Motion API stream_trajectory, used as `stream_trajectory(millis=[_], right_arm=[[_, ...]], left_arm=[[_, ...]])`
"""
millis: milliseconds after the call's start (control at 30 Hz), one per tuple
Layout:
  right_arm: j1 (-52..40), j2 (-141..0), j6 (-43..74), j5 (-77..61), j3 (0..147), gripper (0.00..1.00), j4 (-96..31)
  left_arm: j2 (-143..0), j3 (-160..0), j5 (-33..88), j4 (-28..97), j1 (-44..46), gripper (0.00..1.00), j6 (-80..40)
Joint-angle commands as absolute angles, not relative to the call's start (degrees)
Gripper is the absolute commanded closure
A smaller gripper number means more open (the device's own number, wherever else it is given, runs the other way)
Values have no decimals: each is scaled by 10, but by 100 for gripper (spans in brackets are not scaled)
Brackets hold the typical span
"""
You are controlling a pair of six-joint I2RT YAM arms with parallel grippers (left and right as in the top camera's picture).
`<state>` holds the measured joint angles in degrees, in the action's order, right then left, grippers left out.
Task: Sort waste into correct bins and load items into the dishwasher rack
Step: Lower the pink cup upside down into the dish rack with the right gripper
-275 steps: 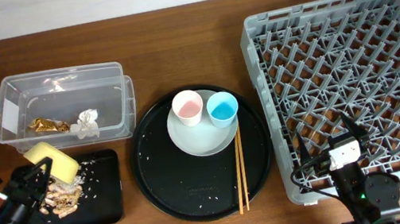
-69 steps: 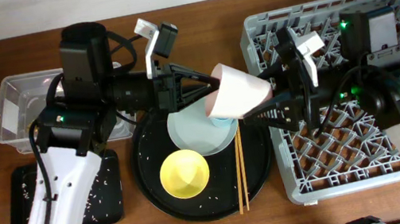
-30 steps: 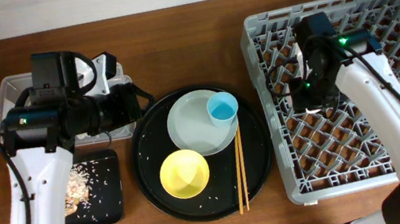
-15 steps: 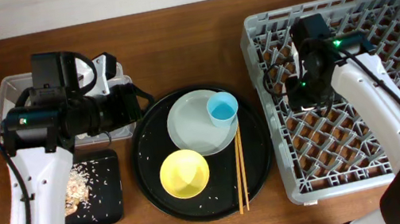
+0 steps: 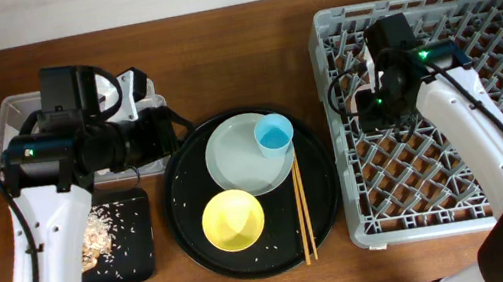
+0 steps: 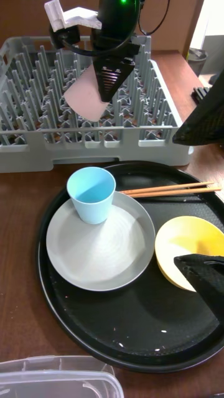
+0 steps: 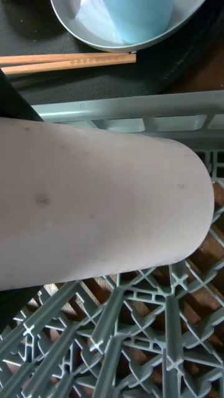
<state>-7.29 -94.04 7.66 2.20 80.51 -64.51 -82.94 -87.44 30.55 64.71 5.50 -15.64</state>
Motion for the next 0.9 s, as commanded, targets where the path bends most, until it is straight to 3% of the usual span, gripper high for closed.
stream_trajectory(millis=[0, 233, 733, 867], right_arm=[[-74, -940, 73, 37, 813, 62, -665], [-74, -940, 74, 37, 896, 63, -720], [-75, -942, 74, 30, 785, 63, -669], [-75, -942, 74, 30, 777, 58, -670]], left_arm=[[-828, -875, 296, 651, 54, 45, -153], [-828, -875, 286, 653, 54, 45, -153], [-828, -875, 286, 657, 59, 45, -153], [-828, -875, 286, 657, 59, 45, -153]])
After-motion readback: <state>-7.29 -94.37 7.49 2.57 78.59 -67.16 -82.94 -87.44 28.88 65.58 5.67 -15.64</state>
